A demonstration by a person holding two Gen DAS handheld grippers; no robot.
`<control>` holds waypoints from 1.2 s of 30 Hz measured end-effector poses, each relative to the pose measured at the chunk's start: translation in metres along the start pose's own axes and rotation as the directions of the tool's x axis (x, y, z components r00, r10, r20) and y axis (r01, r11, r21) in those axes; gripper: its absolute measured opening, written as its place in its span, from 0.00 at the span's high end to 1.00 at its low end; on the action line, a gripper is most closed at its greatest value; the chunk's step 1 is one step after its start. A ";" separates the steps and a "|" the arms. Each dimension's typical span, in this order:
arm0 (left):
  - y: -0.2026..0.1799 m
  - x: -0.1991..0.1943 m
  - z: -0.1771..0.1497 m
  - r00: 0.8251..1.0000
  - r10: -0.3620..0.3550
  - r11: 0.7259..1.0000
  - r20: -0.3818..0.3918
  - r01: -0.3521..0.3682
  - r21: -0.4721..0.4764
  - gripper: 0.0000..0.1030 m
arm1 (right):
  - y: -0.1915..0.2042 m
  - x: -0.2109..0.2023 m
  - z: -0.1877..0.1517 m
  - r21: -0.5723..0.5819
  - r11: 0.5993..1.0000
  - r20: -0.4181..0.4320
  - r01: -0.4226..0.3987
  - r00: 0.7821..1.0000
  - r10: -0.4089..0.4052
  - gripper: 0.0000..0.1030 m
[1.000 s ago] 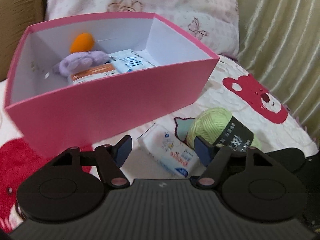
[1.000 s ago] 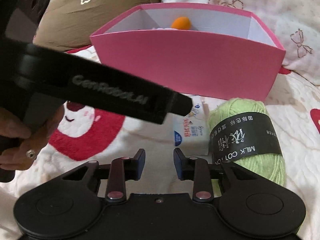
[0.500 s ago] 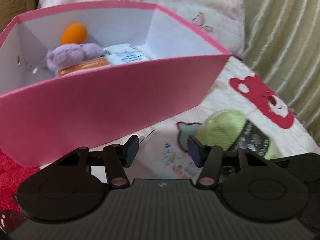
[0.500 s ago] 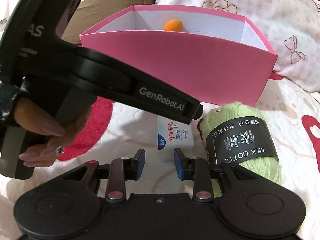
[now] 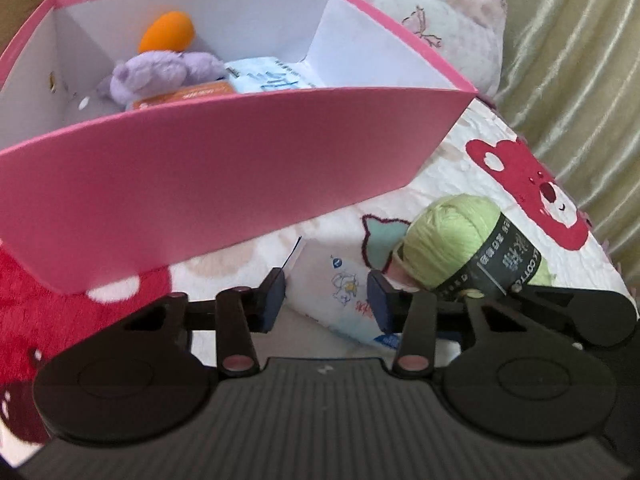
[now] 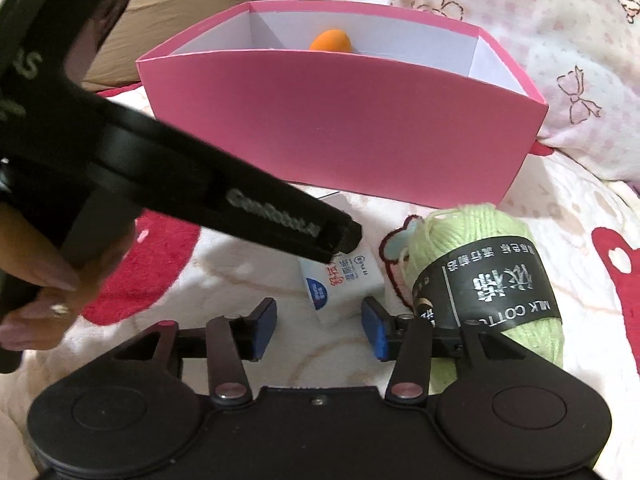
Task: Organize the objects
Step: 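Lower the open left gripper around the white tissue packet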
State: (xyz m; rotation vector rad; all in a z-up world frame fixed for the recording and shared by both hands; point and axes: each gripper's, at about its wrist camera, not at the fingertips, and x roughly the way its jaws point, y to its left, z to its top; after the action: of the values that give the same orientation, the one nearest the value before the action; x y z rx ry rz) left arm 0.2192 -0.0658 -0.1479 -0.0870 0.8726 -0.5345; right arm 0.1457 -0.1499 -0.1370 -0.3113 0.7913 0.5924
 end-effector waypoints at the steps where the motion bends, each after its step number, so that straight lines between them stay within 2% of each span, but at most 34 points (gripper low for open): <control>1: 0.001 -0.002 -0.001 1.000 -0.004 1.000 -0.009 0.004 -0.013 0.60 | 0.001 -0.001 -0.001 -0.005 1.000 0.006 -0.001 1.000 0.001 0.45; 6: 0.009 -0.015 -0.007 0.998 -0.037 0.994 -0.048 0.032 -0.105 0.60 | 0.003 -0.006 -0.004 -0.024 0.999 0.034 -0.042 0.998 0.043 0.34; 8: 0.014 -0.022 -0.010 0.997 -0.037 0.989 -0.062 0.027 -0.145 0.61 | 0.003 -0.008 -0.005 -0.030 0.998 0.041 -0.055 0.998 0.056 0.34; 11: 0.024 -0.036 -0.020 0.999 -0.034 0.974 -0.037 0.025 -0.225 0.61 | 0.006 -0.011 -0.005 -0.039 0.994 0.041 -0.102 0.994 0.103 0.34; 18: 0.033 -0.053 -0.033 0.998 -0.012 0.944 -0.065 -0.010 -0.331 0.61 | 0.013 -0.016 -0.002 -0.065 0.983 0.036 -0.174 0.984 0.177 0.34; 21: 0.032 -0.054 -0.037 0.997 -0.016 0.942 -0.077 -0.010 -0.334 0.61 | 0.006 -0.013 0.001 -0.061 0.979 0.028 -0.193 0.981 0.195 0.32; 22: 0.032 -0.053 -0.038 0.997 -0.015 0.943 -0.080 -0.013 -0.332 0.61 | 0.010 0.001 0.010 -0.055 0.979 0.027 -0.197 0.980 0.198 0.32; 25: 0.033 -0.052 -0.037 0.996 -0.010 0.941 -0.091 -0.022 -0.337 0.61 | 0.002 0.004 0.007 -0.012 0.976 0.022 -0.220 0.975 0.220 0.30; 32: 0.043 -0.050 -0.037 0.996 0.067 0.938 -0.060 -0.083 -0.337 0.61 | -0.005 0.018 0.009 0.077 0.975 -0.020 -0.210 0.977 0.212 0.23; 34: 0.049 -0.048 -0.040 0.998 0.047 0.928 -0.045 -0.060 -0.366 0.69 | -0.002 0.013 0.007 0.096 0.971 -0.017 -0.218 0.975 0.221 0.22; 35: 0.051 -0.047 -0.042 0.999 0.027 0.919 -0.037 -0.039 -0.391 0.77 | -0.001 0.015 0.009 0.097 0.970 -0.018 -0.224 0.974 0.227 0.21; 36: 0.053 -0.046 -0.043 0.999 0.013 0.908 -0.030 -0.025 -0.418 0.77 | 0.000 0.016 0.010 0.094 0.969 -0.017 -0.227 0.973 0.230 0.20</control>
State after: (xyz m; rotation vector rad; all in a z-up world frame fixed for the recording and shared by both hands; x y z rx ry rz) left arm 0.1850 0.0078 -0.1584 -0.4641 1.0035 -0.3224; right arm 0.1605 -0.1393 -0.1416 -0.1449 0.8852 0.7671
